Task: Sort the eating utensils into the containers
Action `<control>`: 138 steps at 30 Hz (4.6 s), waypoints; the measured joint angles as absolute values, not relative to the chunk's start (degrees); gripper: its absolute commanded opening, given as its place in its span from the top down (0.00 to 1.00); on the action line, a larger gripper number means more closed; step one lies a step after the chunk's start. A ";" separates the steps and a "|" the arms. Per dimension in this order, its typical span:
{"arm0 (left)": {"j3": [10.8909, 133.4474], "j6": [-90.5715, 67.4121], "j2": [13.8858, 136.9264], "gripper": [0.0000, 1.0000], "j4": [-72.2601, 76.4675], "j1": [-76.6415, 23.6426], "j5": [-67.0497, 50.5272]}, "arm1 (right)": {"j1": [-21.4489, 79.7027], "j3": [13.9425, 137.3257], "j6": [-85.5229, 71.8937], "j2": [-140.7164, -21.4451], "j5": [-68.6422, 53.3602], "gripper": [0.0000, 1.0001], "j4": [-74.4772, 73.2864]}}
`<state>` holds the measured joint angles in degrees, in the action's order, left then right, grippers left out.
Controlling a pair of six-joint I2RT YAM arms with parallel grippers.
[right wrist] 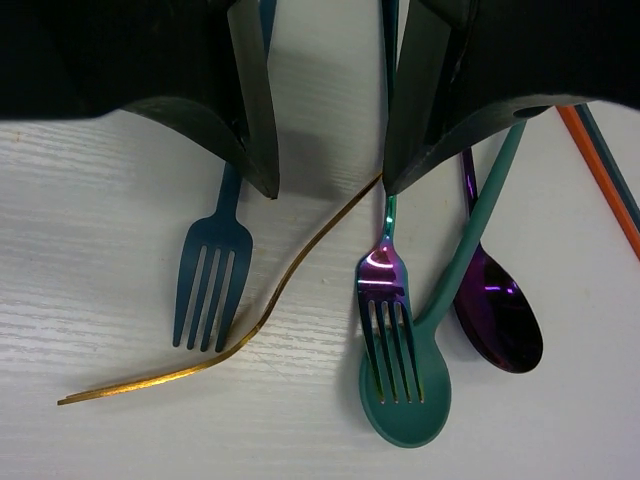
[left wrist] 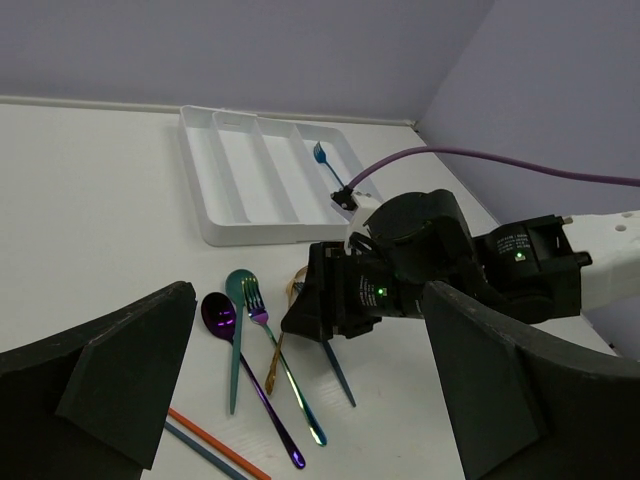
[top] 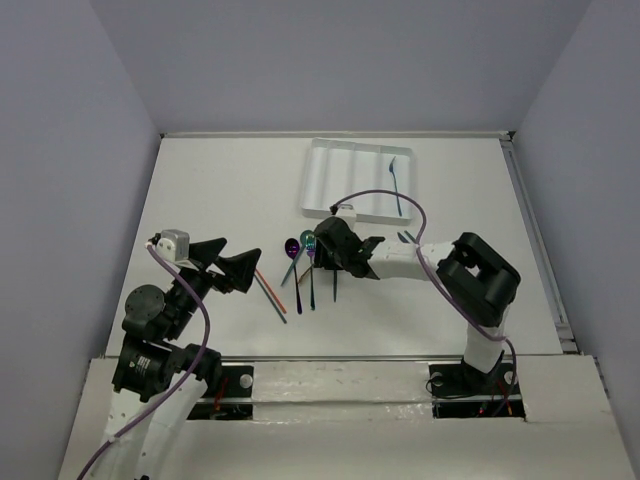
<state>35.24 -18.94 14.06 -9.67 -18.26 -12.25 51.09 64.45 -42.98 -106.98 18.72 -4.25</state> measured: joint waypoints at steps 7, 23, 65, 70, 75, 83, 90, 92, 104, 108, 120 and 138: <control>35.24 -18.94 14.06 0.01 -9.67 -18.26 -12.25 | 51.09 65.60 -45.56 -109.49 20.45 0.61 -3.27; 35.24 -18.94 14.02 0.01 -9.67 -18.26 -12.25 | 51.09 65.87 -51.07 -110.28 23.99 1.00 -2.50; 35.22 -18.92 13.96 0.01 -9.56 -18.26 -13.23 | 17.58 77.52 -17.34 -103.90 5.41 1.00 -1.30; 35.22 -18.92 14.76 0.01 -9.39 -18.26 -13.39 | 15.64 82.04 -14.72 -111.15 2.76 1.00 -4.32; 35.22 -18.92 15.66 0.01 -9.30 -18.26 -13.54 | 14.87 83.70 -13.69 -113.99 2.11 1.00 -6.15; 35.22 -18.92 15.77 0.01 -9.26 -18.26 -13.56 | 14.61 90.48 -13.65 -117.75 3.03 0.71 -7.38; 35.22 -18.87 15.77 0.01 -9.23 -18.26 -13.74 | 14.61 91.77 -13.69 -119.50 3.95 0.67 -9.04; 35.22 -18.87 15.77 0.01 -9.23 -18.26 -13.89 | 14.61 91.77 -13.74 -119.39 3.90 0.68 -9.13; 35.22 -18.81 15.55 0.01 -9.19 -18.26 -14.63 | 28.29 71.66 -19.99 -99.42 5.80 0.65 -7.62; 35.22 -18.72 15.53 0.01 -9.19 -18.26 -14.83 | 39.66 65.67 -22.74 -95.98 8.49 0.65 -6.17; 35.18 -18.70 14.76 0.01 -9.15 -18.26 -14.85 | 49.52 59.94 -29.89 -98.24 15.97 0.62 -7.29; 34.85 -18.70 14.74 0.01 -8.95 -18.26 -14.98 | 51.05 66.48 -32.49 -108.49 24.25 0.93 -12.56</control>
